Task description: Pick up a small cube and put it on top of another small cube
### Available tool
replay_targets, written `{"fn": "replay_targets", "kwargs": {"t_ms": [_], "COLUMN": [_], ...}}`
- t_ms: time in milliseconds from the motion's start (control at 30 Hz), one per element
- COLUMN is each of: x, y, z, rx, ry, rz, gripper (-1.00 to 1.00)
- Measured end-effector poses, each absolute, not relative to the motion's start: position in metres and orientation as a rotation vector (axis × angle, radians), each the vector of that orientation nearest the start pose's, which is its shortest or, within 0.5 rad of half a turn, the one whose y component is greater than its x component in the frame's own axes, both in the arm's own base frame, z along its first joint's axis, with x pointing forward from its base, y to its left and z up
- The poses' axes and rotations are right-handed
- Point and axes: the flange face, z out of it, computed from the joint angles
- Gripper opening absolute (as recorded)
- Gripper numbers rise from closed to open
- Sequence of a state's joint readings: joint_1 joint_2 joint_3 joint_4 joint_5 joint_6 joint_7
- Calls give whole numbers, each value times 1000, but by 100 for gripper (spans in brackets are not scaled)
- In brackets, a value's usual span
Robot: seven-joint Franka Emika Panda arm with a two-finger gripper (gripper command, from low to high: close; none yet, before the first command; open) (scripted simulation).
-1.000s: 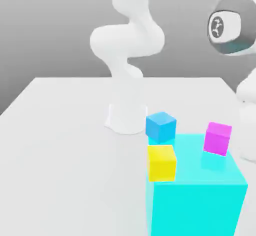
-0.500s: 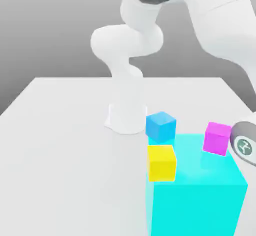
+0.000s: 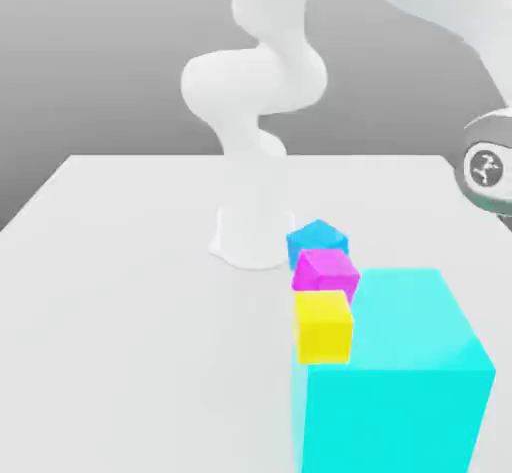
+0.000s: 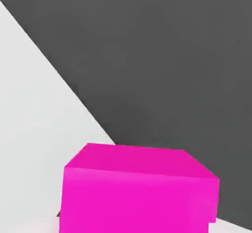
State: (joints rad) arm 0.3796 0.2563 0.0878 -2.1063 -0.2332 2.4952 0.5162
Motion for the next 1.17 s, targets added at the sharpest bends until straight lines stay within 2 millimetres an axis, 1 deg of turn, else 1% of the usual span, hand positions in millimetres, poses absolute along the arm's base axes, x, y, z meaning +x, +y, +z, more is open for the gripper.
{"fn": "replay_targets", "kwargs": {"t_ms": [67,100,200,267,300,333,400,467,633,667,700,733,800,833,1000,1033,1067,1100,1167], "x": [532,536,545,543,538,529,505,479,412,401,396,394,392,391,391,391,391,392,392], "y": [238,219,147,105,88,81,76,74,71,72,73,74,74,74,74,74,74,74,74], "z": [341,357,406,437,451,459,466,467,459,458,451,440,413,400,401,394,399,408,435], "rx": [-3190,-3199,-3227,-3240,-3245,-3248,-3252,-3244,-3158,-3133,-3119,-3112,-3106,-3105,-3105,-3106,-3107,-3108,-3107], "ry": [-168,-137,5,87,116,110,41,-50,-315,-385,-424,-443,-458,-460,-460,-461,-462,-462,-463], "rz": [-350,-375,-438,-475,-486,-472,-396,-301,-55,-25,-11,-4,1,2,2,1,1,0,0], "gripper": [-100,-100,-100,-100,-100,-100,-100,-100,-100,-100,-100,-100,-100,100,100,100,100,100,100]}}
